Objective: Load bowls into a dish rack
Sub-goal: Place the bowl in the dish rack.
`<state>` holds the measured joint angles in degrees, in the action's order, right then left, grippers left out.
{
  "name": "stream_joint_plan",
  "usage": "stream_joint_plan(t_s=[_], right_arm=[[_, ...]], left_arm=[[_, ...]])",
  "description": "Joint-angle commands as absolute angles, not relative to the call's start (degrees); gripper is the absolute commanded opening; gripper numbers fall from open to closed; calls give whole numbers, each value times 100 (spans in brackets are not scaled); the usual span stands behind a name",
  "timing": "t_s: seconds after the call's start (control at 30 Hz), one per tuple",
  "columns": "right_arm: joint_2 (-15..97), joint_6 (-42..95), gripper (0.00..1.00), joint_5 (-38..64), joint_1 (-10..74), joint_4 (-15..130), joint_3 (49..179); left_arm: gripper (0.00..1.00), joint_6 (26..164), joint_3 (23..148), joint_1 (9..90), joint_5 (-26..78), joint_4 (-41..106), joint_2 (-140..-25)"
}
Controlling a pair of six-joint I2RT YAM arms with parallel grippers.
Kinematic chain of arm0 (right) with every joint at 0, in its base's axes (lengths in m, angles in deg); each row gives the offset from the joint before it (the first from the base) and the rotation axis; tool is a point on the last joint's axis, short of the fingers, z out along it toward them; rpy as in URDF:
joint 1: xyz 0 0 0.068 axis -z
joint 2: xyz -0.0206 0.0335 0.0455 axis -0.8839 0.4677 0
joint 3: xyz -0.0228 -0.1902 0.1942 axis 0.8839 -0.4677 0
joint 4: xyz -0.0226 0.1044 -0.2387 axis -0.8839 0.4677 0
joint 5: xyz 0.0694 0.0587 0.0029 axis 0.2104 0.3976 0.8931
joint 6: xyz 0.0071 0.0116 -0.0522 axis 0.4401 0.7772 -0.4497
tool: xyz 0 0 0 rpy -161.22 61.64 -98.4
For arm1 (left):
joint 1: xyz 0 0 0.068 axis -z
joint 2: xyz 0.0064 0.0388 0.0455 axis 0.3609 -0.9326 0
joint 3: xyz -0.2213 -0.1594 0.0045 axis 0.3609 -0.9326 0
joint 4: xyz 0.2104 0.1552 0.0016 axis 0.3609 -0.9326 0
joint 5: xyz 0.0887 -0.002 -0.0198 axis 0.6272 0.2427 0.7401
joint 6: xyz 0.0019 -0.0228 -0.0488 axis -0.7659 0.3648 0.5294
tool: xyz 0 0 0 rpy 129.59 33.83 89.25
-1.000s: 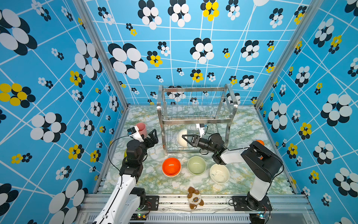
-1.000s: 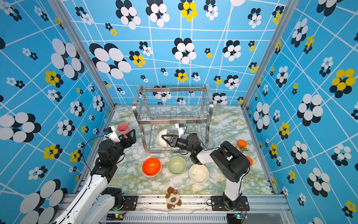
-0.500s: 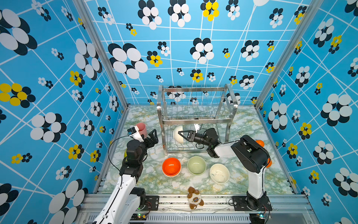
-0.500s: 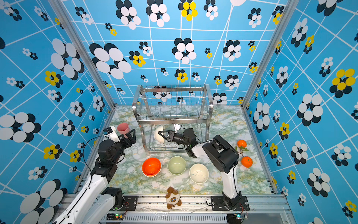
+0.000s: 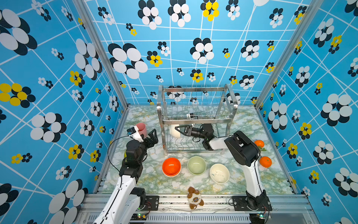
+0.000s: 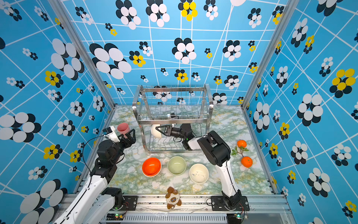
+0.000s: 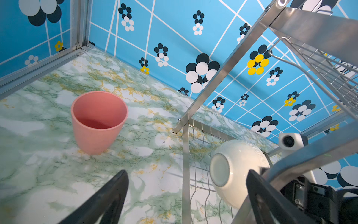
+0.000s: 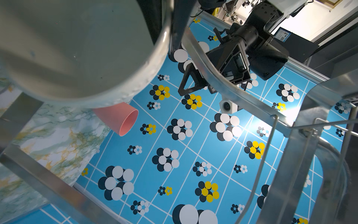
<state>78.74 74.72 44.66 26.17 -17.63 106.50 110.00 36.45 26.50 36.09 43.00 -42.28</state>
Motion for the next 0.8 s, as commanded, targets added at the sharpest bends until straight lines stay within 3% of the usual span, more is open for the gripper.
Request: stream_joint_plan(t_s=[0.0,0.77], right_arm=[[8064,7616,0,4620,2675,-2241,11028],[8995,7855,0,4593,2807,-2245,12194]], left_arm=[[97,10873,3678,2669,3602,4228,-4132],[99,10916,3703,2668,3513,4282,-4209]])
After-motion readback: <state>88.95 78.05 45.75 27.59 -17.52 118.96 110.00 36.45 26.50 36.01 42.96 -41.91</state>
